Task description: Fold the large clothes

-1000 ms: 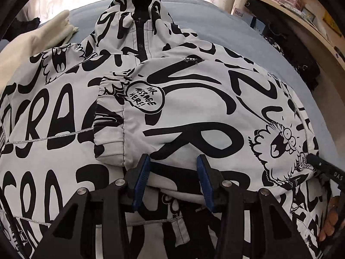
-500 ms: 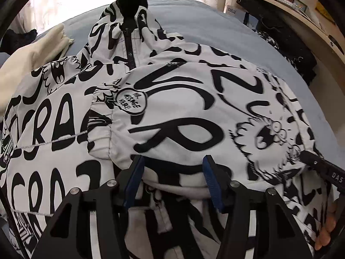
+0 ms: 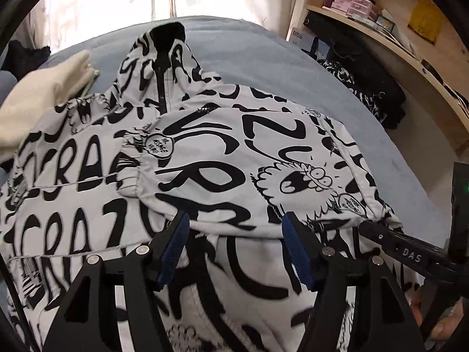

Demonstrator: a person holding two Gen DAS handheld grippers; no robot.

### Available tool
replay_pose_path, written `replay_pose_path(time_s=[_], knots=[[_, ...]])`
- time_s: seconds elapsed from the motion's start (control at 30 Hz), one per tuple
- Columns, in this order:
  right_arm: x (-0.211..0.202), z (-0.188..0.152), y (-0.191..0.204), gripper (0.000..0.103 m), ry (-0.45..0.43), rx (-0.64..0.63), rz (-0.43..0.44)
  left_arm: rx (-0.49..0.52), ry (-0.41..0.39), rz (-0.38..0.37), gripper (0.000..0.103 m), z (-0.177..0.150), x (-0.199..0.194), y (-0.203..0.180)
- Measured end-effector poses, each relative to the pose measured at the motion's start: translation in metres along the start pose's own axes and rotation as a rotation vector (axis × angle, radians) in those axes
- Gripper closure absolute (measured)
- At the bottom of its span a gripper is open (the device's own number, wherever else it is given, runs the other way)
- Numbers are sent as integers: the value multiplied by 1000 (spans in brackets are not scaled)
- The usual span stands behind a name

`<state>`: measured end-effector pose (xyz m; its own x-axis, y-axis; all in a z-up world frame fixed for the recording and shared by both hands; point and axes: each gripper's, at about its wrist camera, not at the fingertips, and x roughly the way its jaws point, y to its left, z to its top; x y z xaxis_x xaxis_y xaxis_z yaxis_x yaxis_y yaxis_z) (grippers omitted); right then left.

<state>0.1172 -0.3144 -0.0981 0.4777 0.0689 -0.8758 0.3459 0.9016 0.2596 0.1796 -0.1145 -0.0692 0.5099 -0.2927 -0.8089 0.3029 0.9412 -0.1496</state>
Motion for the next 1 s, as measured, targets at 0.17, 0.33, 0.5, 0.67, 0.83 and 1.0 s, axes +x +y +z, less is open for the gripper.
replay_pose_path(time_s=[0.17,0.33,0.5,0.67,0.83,1.0], knots=[[-16,-20,5,83,8,0,16,20,-17,32,30,-16,-32,2],[-40,-41,17,59,-7,-39,35,18,-45,57,26,-39,-68,8],[-68,-57,36,59,-28,-91,55,9,-75,98,25,-56,-104,16],[-94,-77,65,59,-66,-177,49,-4,-114,156,25,-72,-139,31],[-110,-97,96,59,-81,-260,59,-52,-142,181,25,-88,-168,55],[-119,-113,129,59,-99,-339,62,-108,-175,208,24,-103,-192,86]])
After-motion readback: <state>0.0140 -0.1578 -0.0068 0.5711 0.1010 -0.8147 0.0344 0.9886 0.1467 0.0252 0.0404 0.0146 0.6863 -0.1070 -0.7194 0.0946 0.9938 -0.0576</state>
